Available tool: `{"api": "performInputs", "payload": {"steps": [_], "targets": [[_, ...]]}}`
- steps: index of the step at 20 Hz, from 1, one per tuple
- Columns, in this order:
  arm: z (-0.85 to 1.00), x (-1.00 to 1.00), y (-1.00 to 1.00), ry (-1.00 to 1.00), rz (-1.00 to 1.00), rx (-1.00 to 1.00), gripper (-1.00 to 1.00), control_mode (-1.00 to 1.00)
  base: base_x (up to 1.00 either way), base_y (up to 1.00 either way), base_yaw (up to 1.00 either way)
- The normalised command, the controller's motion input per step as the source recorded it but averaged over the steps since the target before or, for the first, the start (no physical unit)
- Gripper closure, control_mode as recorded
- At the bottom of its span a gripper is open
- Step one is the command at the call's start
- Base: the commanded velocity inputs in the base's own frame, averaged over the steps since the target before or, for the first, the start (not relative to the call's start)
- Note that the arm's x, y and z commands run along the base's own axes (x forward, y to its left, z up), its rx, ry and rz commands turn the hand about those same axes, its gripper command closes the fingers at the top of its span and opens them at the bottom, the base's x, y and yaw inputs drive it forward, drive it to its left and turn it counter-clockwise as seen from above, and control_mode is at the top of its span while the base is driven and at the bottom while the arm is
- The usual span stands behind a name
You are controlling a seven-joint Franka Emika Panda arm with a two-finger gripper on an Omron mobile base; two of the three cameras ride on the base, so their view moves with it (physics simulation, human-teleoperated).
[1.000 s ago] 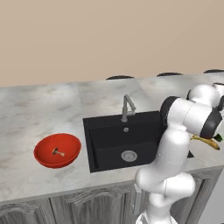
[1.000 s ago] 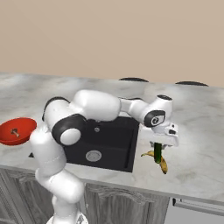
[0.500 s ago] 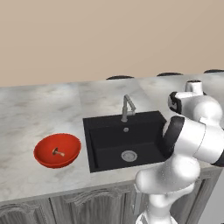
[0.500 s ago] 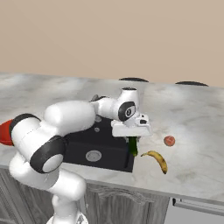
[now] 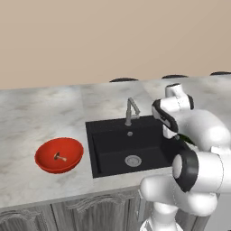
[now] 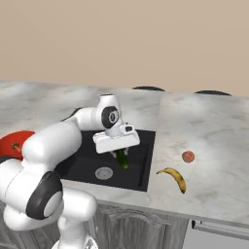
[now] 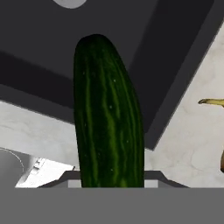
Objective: There is a mixed pile of frozen fruits and vegetables on the counter. Locate all the frozen vegetables and place the items in a bowl on the counter. Take all the frozen fruits and defrost them in a running sink.
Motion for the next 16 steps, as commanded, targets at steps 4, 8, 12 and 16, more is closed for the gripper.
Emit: {"api": "performInputs", "payload": {"steps": [4,8,12,16], "targets": [[0.01,-0.32,0.95,0.07,0.23,-0.05,1.0,-1.0,0.0,0.0,0.0],[0.0,-0.33,0.92,0.07,0.2,-0.02,1.0,-1.0,0.0,0.0,0.0],[0.0,-0.22,0.73,0.06,0.13,0.05,1.0,-1.0,0.0,0.0,0.0],[0.0,-0.02,0.6,0.07,0.15,0.15,1.0,-1.0,0.0,0.0,0.0]]}}
